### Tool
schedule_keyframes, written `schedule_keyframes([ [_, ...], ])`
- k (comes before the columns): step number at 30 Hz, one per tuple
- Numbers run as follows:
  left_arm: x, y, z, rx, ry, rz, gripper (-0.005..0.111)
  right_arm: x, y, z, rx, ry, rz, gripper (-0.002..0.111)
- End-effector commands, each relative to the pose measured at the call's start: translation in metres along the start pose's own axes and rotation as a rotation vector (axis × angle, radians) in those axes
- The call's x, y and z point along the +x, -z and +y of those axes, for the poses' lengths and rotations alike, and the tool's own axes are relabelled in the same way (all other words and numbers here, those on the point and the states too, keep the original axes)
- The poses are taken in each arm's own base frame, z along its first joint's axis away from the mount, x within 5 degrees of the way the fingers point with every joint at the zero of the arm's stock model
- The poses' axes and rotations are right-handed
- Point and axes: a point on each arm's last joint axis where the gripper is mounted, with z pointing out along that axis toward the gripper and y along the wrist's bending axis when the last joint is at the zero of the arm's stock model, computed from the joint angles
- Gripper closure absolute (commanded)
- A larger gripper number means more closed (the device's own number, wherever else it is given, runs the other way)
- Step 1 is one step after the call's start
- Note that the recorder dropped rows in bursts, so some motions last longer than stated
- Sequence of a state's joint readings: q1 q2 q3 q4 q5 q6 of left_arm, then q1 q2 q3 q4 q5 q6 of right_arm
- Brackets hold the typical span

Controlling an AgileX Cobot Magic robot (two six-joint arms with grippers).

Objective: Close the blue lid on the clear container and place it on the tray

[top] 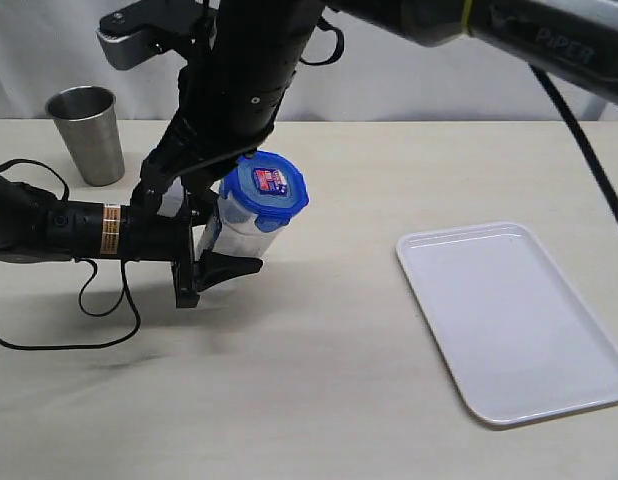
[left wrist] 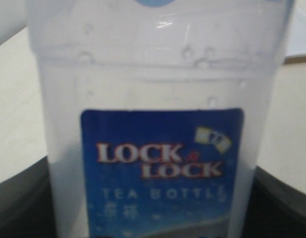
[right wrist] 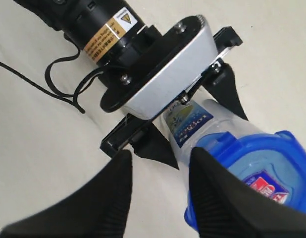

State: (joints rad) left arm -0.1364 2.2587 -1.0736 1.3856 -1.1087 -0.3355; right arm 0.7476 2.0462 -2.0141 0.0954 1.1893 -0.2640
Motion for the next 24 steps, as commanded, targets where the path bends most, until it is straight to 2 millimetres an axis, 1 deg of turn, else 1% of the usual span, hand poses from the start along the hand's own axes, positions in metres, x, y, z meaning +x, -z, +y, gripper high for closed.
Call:
schedule_keyframes([
  [1,0.003,-0.001,0.000,-0.003,-0.008,0.034,0.107,0.001,0.022,0.001,0.006,0.016,-0.024,0.071],
  [4,0.003,-0.001,0.000,-0.002,-0.040,0.034,0.107,0.003,0.030,-0.003,0.019,0.011,-0.033,0.071],
  [5,0.003,-0.001,-0.001,0.002,-0.140,0.035,0.107,0.004,0.037,-0.005,0.024,0.007,-0.041,0.071],
  [6,0.003,-0.001,-0.001,0.003,-0.191,0.035,0.107,0.005,0.041,-0.007,0.028,0.006,-0.047,0.072],
  [8,0.003,-0.001,0.000,0.001,-0.228,0.034,0.107,0.006,0.049,-0.010,0.040,0.002,-0.059,0.076],
  [9,0.003,-0.001,0.000,-0.002,-0.228,0.034,0.107,0.007,0.053,-0.011,0.044,0.008,-0.068,0.086],
  [10,0.003,-0.001,0.001,-0.009,-0.224,0.032,0.107,0.007,0.057,-0.012,0.048,0.013,-0.075,0.092],
  [11,0.003,-0.001,0.001,-0.013,-0.222,0.031,0.107,0.007,0.063,-0.011,0.051,0.026,-0.086,0.104],
  [12,0.003,-0.001,0.001,-0.014,-0.221,0.031,0.107,0.008,0.067,-0.011,0.054,0.034,-0.094,0.104],
  [13,0.003,-0.001,0.001,-0.015,-0.209,0.031,0.107,0.007,0.077,-0.010,0.066,0.038,-0.134,0.104],
  [14,0.003,-0.001,0.001,-0.011,-0.170,0.031,0.107,0.007,0.083,-0.009,0.073,0.039,-0.158,0.104],
  [15,0.003,-0.001,0.001,-0.015,-0.060,0.027,0.107,0.008,0.095,-0.008,0.087,0.041,-0.204,0.104],
  [16,0.002,-0.001,0.001,-0.012,-0.040,0.017,0.107,0.009,0.099,-0.007,0.091,0.041,-0.217,0.104],
  [18,-0.004,-0.001,-0.001,0.003,-0.035,-0.044,0.107,0.021,0.121,-0.001,0.110,0.044,-0.279,0.104],
  [21,-0.009,-0.001,-0.001,0.006,-0.024,-0.100,0.107,0.034,0.140,0.004,0.135,0.052,-0.346,0.104],
  [22,-0.010,-0.001,-0.002,0.009,-0.003,-0.116,0.107,0.041,0.148,0.006,0.146,0.053,-0.380,0.104],
  [24,-0.018,-0.002,-0.001,0.010,0.008,-0.126,0.107,0.062,0.168,0.014,0.166,0.046,-0.452,0.104],
])
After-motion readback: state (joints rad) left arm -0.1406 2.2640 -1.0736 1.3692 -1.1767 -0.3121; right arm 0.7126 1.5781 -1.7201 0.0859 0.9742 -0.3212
